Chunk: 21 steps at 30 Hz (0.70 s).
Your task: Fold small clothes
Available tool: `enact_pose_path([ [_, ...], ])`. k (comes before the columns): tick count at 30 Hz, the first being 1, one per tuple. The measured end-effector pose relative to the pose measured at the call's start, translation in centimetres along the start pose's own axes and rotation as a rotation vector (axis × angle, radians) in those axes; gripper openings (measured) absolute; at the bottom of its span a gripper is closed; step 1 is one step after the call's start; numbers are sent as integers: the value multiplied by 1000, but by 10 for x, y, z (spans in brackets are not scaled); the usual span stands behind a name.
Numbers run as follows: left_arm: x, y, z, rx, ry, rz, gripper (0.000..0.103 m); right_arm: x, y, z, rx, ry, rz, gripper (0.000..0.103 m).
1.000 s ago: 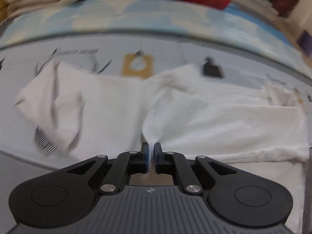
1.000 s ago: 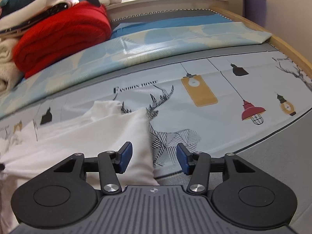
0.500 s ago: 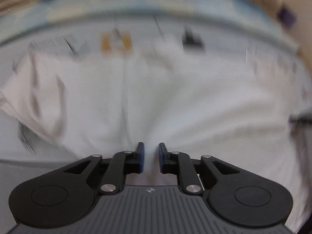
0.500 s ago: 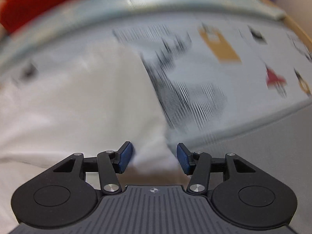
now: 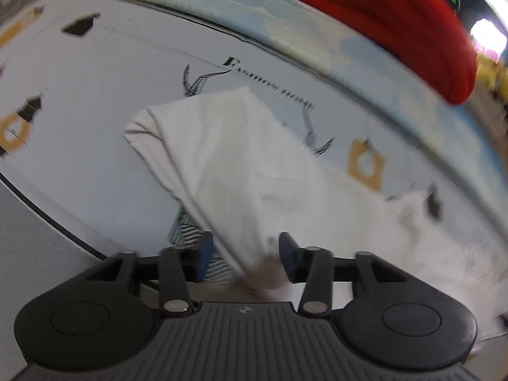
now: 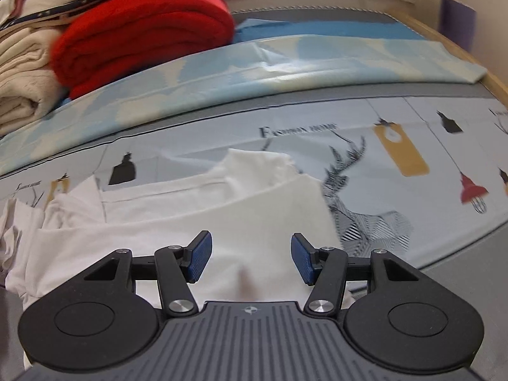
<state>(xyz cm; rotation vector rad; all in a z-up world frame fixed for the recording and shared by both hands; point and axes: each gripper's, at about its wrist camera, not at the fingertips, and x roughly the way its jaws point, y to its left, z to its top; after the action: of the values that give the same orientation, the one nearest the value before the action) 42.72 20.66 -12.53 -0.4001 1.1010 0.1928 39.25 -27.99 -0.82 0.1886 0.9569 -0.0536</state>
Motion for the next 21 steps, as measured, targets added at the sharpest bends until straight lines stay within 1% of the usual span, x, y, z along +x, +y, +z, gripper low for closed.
enact_pose_path([
  [1,-1,2,1,5,-7,29,2,1,3,0,-3,-2,5,57],
  [2,-6,4,5,7,-34,47,2,1,6,0,-4,-5,13,57],
  [3,-17,1,11,24,-80,56,2,0,9,0,-5,-8,23,57],
  [4,-31,-7,18,53,-136,56,2,-1,11,0,-10,-14,38,57],
  [5,-53,-16,24,85,-203,39,2,-3,13,-1,-22,-21,56,57],
  [7,-94,-36,36,133,-305,-42,2,-6,20,0,-67,-45,91,57],
  [8,-115,-52,38,172,-345,-116,2,-10,24,0,-82,-62,107,57],
  [10,-143,-91,35,273,-388,-259,2,-20,26,1,-89,-92,144,57],
  [11,-153,-113,29,334,-389,-336,2,-24,25,2,-81,-102,160,57],
  [13,-165,-162,14,456,-351,-495,2,-33,20,3,-58,-119,180,57],
  [14,-169,-191,2,514,-345,-551,2,-38,17,3,-46,-128,185,57],
  [15,-172,-217,-9,543,-343,-591,3,-42,12,2,-34,-137,189,57],
  [16,-172,-238,-17,551,-330,-633,3,-46,6,2,-23,-144,188,57],
  [17,-171,-258,-26,550,-306,-682,8,-48,1,1,-12,-147,181,57],
  [18,-168,-274,-33,555,-276,-726,24,-50,-6,1,2,-149,175,57],
  [19,-166,-285,-38,561,-255,-750,33,-52,-15,1,19,-152,167,57],
  [20,-168,-289,-44,557,-259,-755,44,-53,-23,0,36,-154,157,57],
  [21,-167,-287,-43,548,-271,-752,45,-53,-31,0,57,-151,142,57],
])
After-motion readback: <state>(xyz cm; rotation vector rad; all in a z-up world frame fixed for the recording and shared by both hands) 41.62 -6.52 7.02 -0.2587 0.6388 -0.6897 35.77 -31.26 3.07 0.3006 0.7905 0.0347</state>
